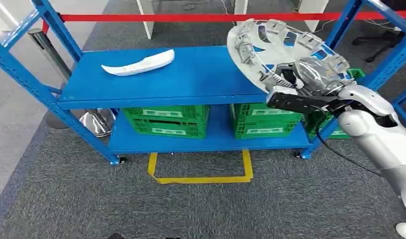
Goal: Take the parts from the cabinet and place them on the table.
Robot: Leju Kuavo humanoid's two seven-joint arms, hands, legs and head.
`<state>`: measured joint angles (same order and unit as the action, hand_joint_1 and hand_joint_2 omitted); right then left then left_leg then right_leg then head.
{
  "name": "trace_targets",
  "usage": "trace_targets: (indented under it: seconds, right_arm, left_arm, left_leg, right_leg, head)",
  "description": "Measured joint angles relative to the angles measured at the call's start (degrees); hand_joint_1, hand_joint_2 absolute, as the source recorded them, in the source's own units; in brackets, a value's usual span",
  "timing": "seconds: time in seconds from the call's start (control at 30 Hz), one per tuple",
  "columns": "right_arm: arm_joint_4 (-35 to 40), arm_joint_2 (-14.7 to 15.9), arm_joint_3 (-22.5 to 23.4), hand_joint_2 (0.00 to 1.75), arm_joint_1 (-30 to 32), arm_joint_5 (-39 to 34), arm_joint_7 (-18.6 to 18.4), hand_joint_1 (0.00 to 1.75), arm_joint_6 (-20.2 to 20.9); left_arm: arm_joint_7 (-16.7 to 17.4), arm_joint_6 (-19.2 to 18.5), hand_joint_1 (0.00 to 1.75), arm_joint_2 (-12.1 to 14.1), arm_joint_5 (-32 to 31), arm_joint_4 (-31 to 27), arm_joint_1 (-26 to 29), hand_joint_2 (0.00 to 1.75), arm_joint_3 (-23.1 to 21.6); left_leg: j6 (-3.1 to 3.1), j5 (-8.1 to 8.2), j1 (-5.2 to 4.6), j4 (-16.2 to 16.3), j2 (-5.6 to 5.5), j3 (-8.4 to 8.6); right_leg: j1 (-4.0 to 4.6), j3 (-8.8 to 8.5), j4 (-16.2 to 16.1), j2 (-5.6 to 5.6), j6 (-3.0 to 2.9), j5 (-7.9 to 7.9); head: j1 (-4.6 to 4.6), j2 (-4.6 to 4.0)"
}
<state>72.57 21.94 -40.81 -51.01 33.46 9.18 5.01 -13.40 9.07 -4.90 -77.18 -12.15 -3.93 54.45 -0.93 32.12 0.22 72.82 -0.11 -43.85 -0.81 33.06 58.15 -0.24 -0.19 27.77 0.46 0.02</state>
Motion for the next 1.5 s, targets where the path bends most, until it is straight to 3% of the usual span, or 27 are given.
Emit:
trace_targets:
  seconds: [0.03,0.07,0.1,0.13,0.17,0.2,0.23,0.27,0.33,0.4,0.43,0.57,0.6,0.63,0.73,0.77,0.83,0.9,0.93,1.07,1.13,1.23,1.27,1.33,1.4,1.43,1.5]
  right_arm:
    - [0.0,0.0,-0.1,1.75,0.1,0.0,0.0,1.75,0.0]
    - [0.0,0.0,-0.1,1.75,0.1,0.0,0.0,1.75,0.0]
    - [0.0,0.0,0.1,1.75,0.1,-0.1,0.1,1.75,0.0]
    - [0.0,0.1,0.3,1.75,0.1,-0.1,0.1,1.75,0.0]
    - [-0.1,0.3,0.2,1.75,0.4,-0.1,0.2,1.75,0.0]
    - [-0.4,0.6,0.3,1.75,0.2,-0.1,0.1,1.75,0.0]
    - [-0.5,0.7,0.3,1.75,0.3,-0.1,0.1,1.75,0.0]
    - [-0.6,0.7,0.3,1.75,0.4,-0.1,0.1,1.75,0.0]
    - [-0.7,0.7,0.3,1.75,0.5,-0.1,0.1,1.75,0.0]
    - [-0.8,0.7,0.3,1.75,0.4,-0.1,0.1,1.75,0.0]
    - [-0.8,0.7,0.3,1.75,0.3,-0.1,0.1,1.75,0.0]
    - [-0.8,0.7,0.3,1.75,0.4,0.0,0.2,1.75,0.0]
    - [-0.8,0.7,0.3,1.75,0.3,-0.2,0.2,1.75,0.0]
    - [-0.8,0.7,0.4,1.75,0.3,-0.2,0.2,1.75,0.0]
    - [-0.8,1.0,0.5,1.75,0.4,-0.6,0.2,1.75,0.0]
    - [-0.8,1.0,0.5,1.75,0.4,-0.7,0.3,1.75,0.0]
    - [-0.8,1.4,0.6,1.75,0.9,-0.9,0.3,1.75,0.0]
    - [-0.3,2.0,1.2,1.75,1.7,-0.9,0.3,1.75,-0.2]
    - [-0.1,2.0,1.4,1.75,2.0,-0.8,0.4,1.75,-0.7]
    - [0.1,2.8,2.2,1.75,3.5,0.0,0.6,1.75,-3.0]
    - [0.2,3.1,2.7,1.75,4.3,0.0,1.0,1.75,-3.3]
    - [0.2,3.6,3.3,1.75,4.8,-0.8,1.3,1.75,-3.0]
    - [0.2,3.8,3.4,1.75,5.2,-1.0,1.4,1.75,-2.8]
    - [0.1,4.0,3.5,1.75,5.4,-1.2,1.4,1.75,-2.2]
    - [0.1,4.0,3.9,1.75,5.3,-1.4,1.4,1.75,-1.9]
    - [0.1,4.0,4.1,1.75,5.2,-1.4,1.4,1.75,-1.9]
    - [0.2,4.0,4.2,1.75,4.9,-1.4,1.3,1.75,-1.7]
  left_arm:
    - [0.0,0.0,0.0,0.0,0.0,0.0,-0.1,1.75,0.0]
    - [0.0,0.0,0.0,0.0,0.0,0.0,-0.1,1.75,0.0]
    - [0.0,0.0,0.0,0.0,0.0,0.0,-0.3,1.75,0.0]
    - [0.0,0.0,0.0,0.2,-0.2,0.0,-0.6,1.75,0.0]
    - [-0.2,-0.5,0.0,0.1,-0.3,0.0,-0.4,1.75,0.0]
    - [-1.0,-0.9,0.0,0.2,-0.3,0.0,-0.4,1.75,0.0]
    - [-1.1,-0.9,0.0,0.2,-0.3,0.0,-0.3,1.75,0.0]
    - [-1.1,-0.9,0.0,0.2,-0.3,0.0,-0.3,1.75,0.0]
    - [-1.1,-0.9,0.0,0.0,-0.3,0.0,-0.3,1.75,0.0]
    - [-1.1,-0.9,0.0,0.0,-0.3,0.0,-0.3,1.75,0.0]
    - [-1.1,-0.9,0.0,0.2,-0.3,0.0,-0.3,1.75,0.0]
    - [-1.1,-1.0,0.0,0.2,-0.4,0.0,-0.1,1.75,0.0]
    - [-1.1,-1.1,0.0,0.4,-0.4,0.0,-0.1,1.75,0.0]
    - [-1.1,-1.1,0.0,0.3,-0.4,0.0,-0.1,1.75,0.0]
    - [-1.1,-1.1,0.0,0.4,-0.5,0.0,0.0,1.75,0.0]
    - [-1.1,-1.1,0.0,0.4,-0.5,0.0,0.0,1.75,0.0]
    - [-1.0,-1.1,0.0,0.4,-0.5,0.0,0.0,1.75,0.0]
    - [-1.0,-1.1,0.0,0.4,-0.5,0.0,0.0,1.75,0.0]
    - [-0.9,-1.1,0.0,0.6,-0.6,0.0,0.0,1.75,0.0]
    - [-0.9,-1.1,0.0,0.5,-0.9,0.0,0.1,1.75,0.0]
    - [-0.9,-1.1,0.0,0.4,-1.1,0.0,0.0,1.75,0.0]
    - [-0.9,-1.2,0.0,0.5,-1.4,0.0,-0.1,1.75,0.0]
    - [-0.9,-1.2,0.0,0.4,-1.4,0.0,-0.1,1.75,0.0]
    - [-0.9,-1.3,0.0,0.3,-1.6,0.0,-0.1,1.75,0.0]
    - [-0.9,-1.3,0.0,0.1,-1.7,0.0,-0.2,1.75,-0.1]
    - [-0.9,-1.2,0.0,0.2,-1.7,0.0,-0.1,1.75,0.0]
    - [-0.9,-1.2,0.0,0.3,-1.7,0.0,0.0,1.75,0.0]
  left_leg:
    - [0.18,-0.26,-0.01,3.6,0.0,0.49]
    - [0.3,-1.08,-0.02,3.5,0.0,1.01]
    - [1.69,-4.91,-0.32,-4.3,-0.05,7.65]
    - [2.69,-1.9,-1.15,-15.5,-0.06,15.12]
    - [3.43,-4.88,-1.31,-17.1,0.36,13.51]
    - [4.19,-6.56,-1.24,-17.1,0.34,11.53]
    - [4.12,-7.13,-1.24,-17.1,0.35,10.79]
    - [4.03,-7.64,-1.21,-17.0,0.37,10.08]
    - [3.67,-8.61,-1.07,-16.8,0.41,8.63]
    - [3.11,-9.19,-0.95,-15.9,0.4,7.49]
    - [2.86,-9.25,-1.18,-15.5,0.34,6.84]
    - [1.7,-10.37,-1.15,-14.9,0.36,6.09]
    - [1.22,-9.7,-0.92,-14.4,0.22,5.7]
    - [0.73,-7.52,-0.84,-12.5,0.22,5.03]
    - [-0.07,-0.25,-0.34,0.3,0.23,1.01]
    - [-0.13,0.34,-0.23,2.6,0.23,0.51]
    - [0.1,-2.4,-0.11,-0.2,0.23,2.82]
    - [0.89,-6.69,-0.23,-9.6,0.13,8.0]
    - [1.45,-6.02,-0.36,-12.9,-0.06,9.82]
    - [2.06,-6.05,-0.81,-14.9,-0.03,10.07]
    - [2.73,-6.68,-0.32,-16.0,0.1,10.39]
    - [3.18,-6.76,-0.41,-16.0,0.33,10.13]
    - [3.22,-6.73,-0.42,-15.9,0.53,10.14]
    - [3.21,-6.68,-0.33,-15.8,1.0,10.19]
    - [2.77,-6.25,-0.12,-15.2,1.58,10.2]
    - [2.4,-5.93,-0.32,-14.8,1.84,10.05]
    - [1.88,-5.7,-0.95,-13.9,2.43,9.32]
  right_leg:
    - [0.22,1.42,0.0,0.08,-0.03,-1.13]
    - [0.3,1.85,0.1,0.13,-0.02,-1.44]
    - [0.86,3.82,0.1,0.31,0.07,-3.05]
    - [0.76,4.56,0.0,-0.04,0.74,-4.49]
    - [0.21,6.35,0.2,0.19,1.99,-3.88]
    - [0.05,9.07,10.3,0.2,2.67,4.38]
    - [0.05,10.1,14.5,0.18,2.93,5.63]
    - [0.01,10.36,16.8,0.17,3.08,5.18]
    - [-0.18,7.26,14.0,0.13,3.37,1.61]
    - [-0.45,-0.12,4.0,-0.08,3.66,-0.04]
    - [-0.27,-3.39,0.2,-0.08,3.77,2.06]
    - [-0.02,-2.57,-0.6,0.15,1.59,2.09]
    - [-0.3,-2.38,-0.7,0.06,0.86,1.58]
    - [-0.28,-2.18,-0.7,0.07,0.55,1.31]
    - [-0.21,-1.42,-0.6,0.06,0.08,0.71]
    - [-0.19,-1.13,-0.5,0.1,0.08,0.53]
    - [-0.17,-0.71,-0.3,0.34,0.19,0.31]
    - [-0.07,-0.73,-0.3,0.32,0.24,0.31]
    - [-0.06,-0.54,-0.3,0.25,0.31,0.28]
    - [-0.1,0.17,-0.6,0.21,1.79,-0.47]
    - [-0.12,1.42,1.0,0.25,2.19,1.43]
    - [-0.12,7.29,13.8,0.28,2.46,7.11]
    - [-0.12,8.95,17.0,0.27,2.67,7.58]
    - [-0.3,8.07,14.4,0.14,2.99,4.49]
    - [-0.52,3.47,4.7,-1.24,3.3,-0.79]
    - [-0.28,2.15,1.8,-3.72,3.68,-0.74]
    - [0.05,1.73,1.2,-3.35,2.36,-0.24]
  head:
    - [-0.11,0.0]
    - [-0.13,0.0]
    - [-0.11,0.0]
    - [0.07,0.0]
    - [-0.15,0.0]
    - [0.11,0.0]
    - [0.15,0.0]
    - [0.15,0.0]
    - [0.13,0.0]
    - [0.13,0.0]
    - [0.28,0.0]
    - [0.2,0.0]
    - [0.18,0.0]
    - [-0.19,0.0]
    - [-0.17,0.0]
    - [-0.22,0.0]
    - [-0.22,0.0]
    - [-0.22,0.0]
    - [-0.15,0.0]
    - [-0.2,0.0]
    - [0.0,0.0]
    - [0.09,0.0]
    - [0.18,0.0]
    - [0.18,0.0]
    - [0.15,0.0]
    - [0.2,0.0]
    - [0.07,0.0]
